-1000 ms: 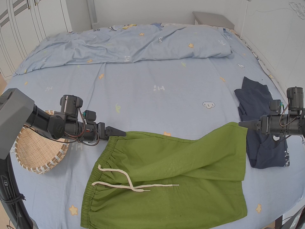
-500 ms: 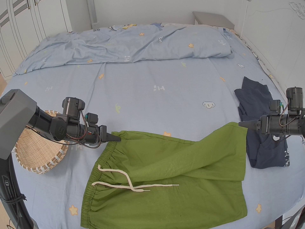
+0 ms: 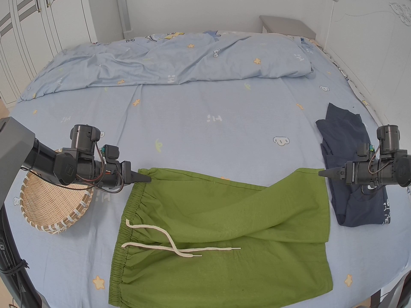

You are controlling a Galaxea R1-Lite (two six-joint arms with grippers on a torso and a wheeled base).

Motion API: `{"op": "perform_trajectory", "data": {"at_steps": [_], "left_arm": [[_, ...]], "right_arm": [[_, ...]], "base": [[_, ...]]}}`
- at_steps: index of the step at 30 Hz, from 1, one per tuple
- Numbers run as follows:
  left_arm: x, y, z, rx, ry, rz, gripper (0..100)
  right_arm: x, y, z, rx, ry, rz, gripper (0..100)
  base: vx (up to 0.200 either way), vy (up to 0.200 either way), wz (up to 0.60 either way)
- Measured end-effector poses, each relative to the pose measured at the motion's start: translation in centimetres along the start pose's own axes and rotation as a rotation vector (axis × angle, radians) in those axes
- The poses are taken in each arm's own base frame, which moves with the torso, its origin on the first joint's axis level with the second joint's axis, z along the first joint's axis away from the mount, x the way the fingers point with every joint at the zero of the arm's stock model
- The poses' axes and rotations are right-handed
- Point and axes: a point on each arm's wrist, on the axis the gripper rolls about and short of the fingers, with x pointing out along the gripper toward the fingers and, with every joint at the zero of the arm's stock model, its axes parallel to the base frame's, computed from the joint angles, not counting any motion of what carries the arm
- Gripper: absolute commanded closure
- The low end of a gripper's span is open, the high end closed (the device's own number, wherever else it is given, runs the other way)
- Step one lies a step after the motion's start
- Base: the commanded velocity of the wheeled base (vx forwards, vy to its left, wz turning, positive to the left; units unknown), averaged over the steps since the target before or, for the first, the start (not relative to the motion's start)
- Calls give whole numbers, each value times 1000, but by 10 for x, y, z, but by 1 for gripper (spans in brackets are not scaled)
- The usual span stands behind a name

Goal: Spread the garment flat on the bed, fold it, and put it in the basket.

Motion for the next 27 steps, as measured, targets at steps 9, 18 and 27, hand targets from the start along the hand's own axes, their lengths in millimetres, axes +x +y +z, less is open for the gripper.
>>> {"op": "perform_trajectory", "data": {"at_steps": [9,18,27], "left_arm": [[-2,-2,2,7,-7,-1,100],[-2,-3,2,8,-7,-3,100],[-2,-3,2,7,-9,-2,100]], "right_arm": [[21,-16,-5,32,37,-1,0],[40,-26,-4,40,58,19,100],[49,-28,-2,46,63,38,100]], "base": [[0,0,0],[0,0,0],[0,0,0]]}}
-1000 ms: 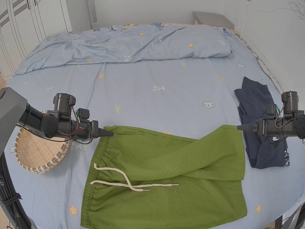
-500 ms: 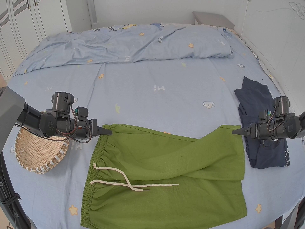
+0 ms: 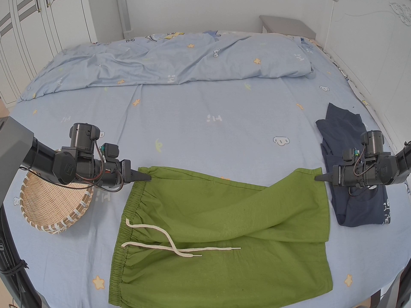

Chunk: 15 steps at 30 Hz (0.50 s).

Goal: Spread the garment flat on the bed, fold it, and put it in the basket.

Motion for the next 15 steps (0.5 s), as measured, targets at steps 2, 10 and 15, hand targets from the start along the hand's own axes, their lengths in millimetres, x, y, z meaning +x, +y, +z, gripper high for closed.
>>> {"op": "perform_trajectory", "data": {"at_steps": [2,10,15], "left_arm": [[0,0,0,1,-2,0,100],[-7,3,4,-5,-20,11,100],[-17,9,8,-11,-48,28,100]], "right_arm": [[1,0,0,1,1,0,100],[4,8,11,17,-21,-6,100],[6,20,37,-2,-76,-7,100]], "base": [[0,0,0],[0,0,0],[0,0,0]]}}
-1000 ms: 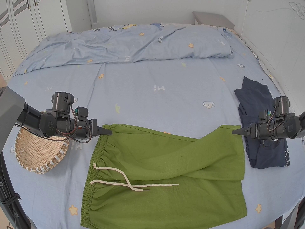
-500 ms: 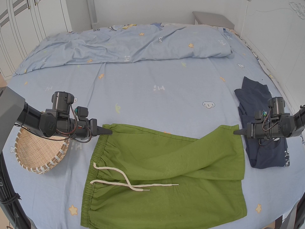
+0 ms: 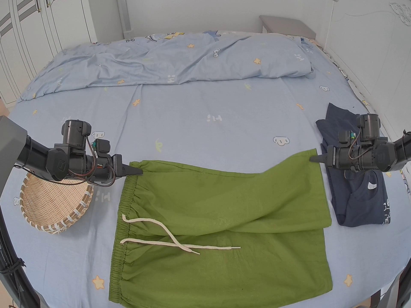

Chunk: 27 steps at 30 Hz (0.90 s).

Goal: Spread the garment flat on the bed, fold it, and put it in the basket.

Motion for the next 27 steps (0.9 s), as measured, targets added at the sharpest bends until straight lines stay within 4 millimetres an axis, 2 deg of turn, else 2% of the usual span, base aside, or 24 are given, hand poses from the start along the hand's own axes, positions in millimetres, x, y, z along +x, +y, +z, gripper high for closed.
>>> {"op": "perform_trajectory", "data": {"at_steps": [11,19,27], "left_arm": [[-21,14,14,19,-98,34,100],[-30,23,19,20,-134,54,100],[-31,24,24,57,-177,52,100]], "right_arm": [[8,36,50,-91,-92,0,100],[12,37,68,-117,-139,1,100],[17,37,84,-134,-174,-5,100]], "base": [[0,0,0],[0,0,0],[0,0,0]]}}
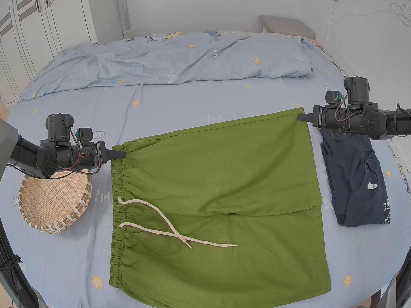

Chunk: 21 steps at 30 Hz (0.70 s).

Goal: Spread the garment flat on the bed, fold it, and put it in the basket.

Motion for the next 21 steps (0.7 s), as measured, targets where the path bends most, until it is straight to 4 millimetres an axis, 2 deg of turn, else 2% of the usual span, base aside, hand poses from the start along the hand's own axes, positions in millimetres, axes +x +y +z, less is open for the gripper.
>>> {"op": "perform_trajectory", "data": {"at_steps": [15,21], "left_arm": [[6,4,10,35,-42,-5,100],[9,6,11,37,-44,-6,100]], "right_arm": [[18,4,13,-33,-44,-32,100],[23,3,13,-29,-33,-33,100]], "base": [[0,0,0],[0,0,0]]}}
